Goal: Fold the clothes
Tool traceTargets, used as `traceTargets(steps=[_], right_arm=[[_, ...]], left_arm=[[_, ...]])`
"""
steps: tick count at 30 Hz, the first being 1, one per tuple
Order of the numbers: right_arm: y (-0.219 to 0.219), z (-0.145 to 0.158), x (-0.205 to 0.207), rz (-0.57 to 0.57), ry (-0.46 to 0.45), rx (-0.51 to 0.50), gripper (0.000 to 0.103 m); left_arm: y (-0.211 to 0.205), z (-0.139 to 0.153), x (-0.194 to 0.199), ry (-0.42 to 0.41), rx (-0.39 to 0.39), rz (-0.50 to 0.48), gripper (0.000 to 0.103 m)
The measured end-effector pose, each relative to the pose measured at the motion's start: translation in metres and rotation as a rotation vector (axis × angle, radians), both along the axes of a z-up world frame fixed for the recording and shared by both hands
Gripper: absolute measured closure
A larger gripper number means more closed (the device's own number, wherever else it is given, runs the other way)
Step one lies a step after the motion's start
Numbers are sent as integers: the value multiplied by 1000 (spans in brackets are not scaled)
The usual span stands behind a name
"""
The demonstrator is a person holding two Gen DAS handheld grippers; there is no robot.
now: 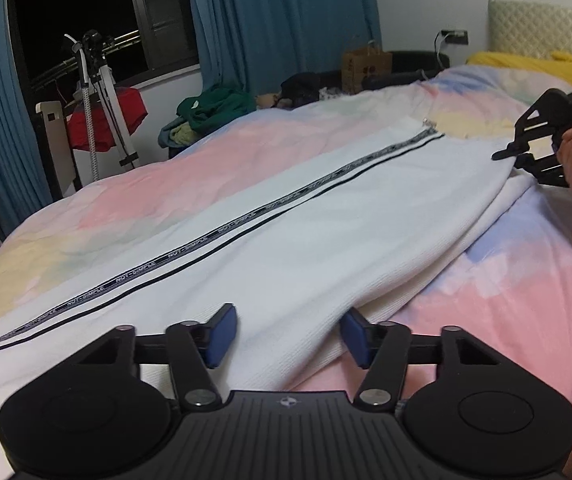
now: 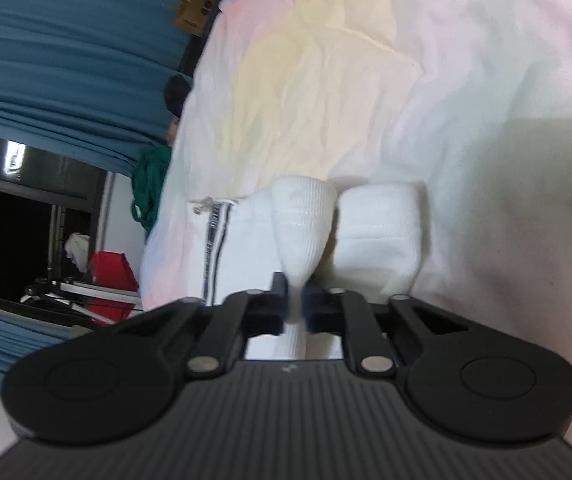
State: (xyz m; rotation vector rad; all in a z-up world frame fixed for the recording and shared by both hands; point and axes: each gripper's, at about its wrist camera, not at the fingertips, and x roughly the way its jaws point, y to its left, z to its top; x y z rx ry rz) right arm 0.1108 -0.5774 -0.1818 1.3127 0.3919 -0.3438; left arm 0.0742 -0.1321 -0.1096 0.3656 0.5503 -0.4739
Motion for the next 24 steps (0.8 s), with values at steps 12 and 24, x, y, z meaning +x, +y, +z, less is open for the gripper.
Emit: traceTargets(steps=[12,24], right_arm=[[-9,5,-9,-53,-4,-35,98],[-14,7,-14,-67,29,-18,94]], left_arm=[[10,8,-5,46,-86,-27,50],[15,7,4,84,-101,20,46]])
